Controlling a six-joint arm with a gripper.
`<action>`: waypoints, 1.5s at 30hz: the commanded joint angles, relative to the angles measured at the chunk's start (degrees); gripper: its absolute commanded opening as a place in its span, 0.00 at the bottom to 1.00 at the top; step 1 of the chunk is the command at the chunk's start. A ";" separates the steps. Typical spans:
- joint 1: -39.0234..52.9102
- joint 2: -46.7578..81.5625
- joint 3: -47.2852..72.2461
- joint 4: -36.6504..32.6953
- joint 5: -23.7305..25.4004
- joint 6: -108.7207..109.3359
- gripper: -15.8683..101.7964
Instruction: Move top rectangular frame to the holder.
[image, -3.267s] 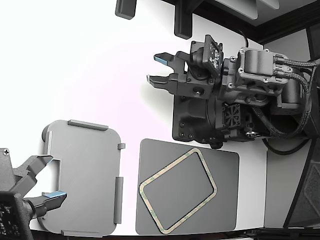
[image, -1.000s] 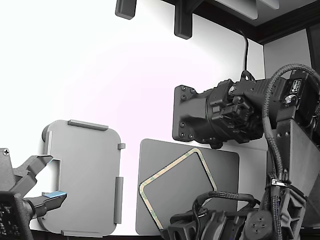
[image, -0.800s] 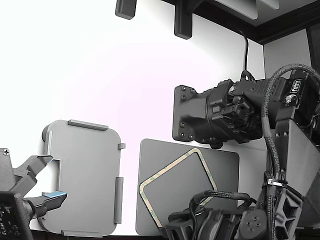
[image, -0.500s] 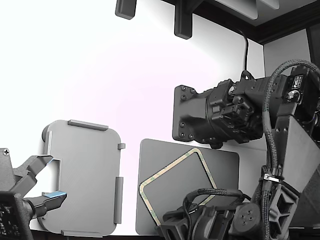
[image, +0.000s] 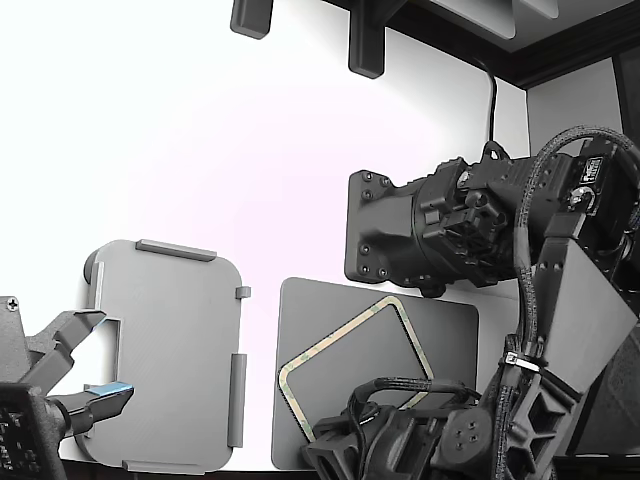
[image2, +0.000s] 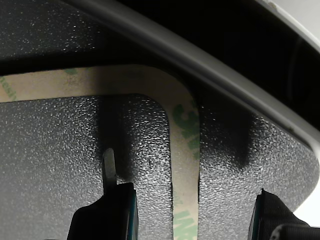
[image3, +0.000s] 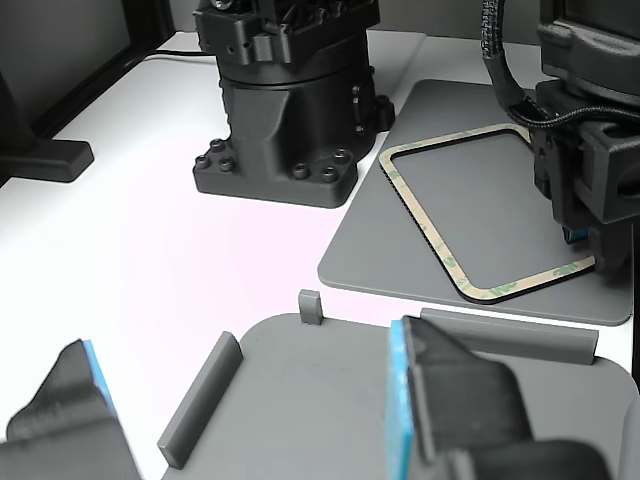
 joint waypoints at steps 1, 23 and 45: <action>-1.05 1.14 -1.76 0.35 -0.26 -1.23 0.90; -1.32 0.18 -0.70 -1.93 0.70 -2.72 0.75; -1.32 -0.70 -1.32 -1.76 0.88 -3.43 0.63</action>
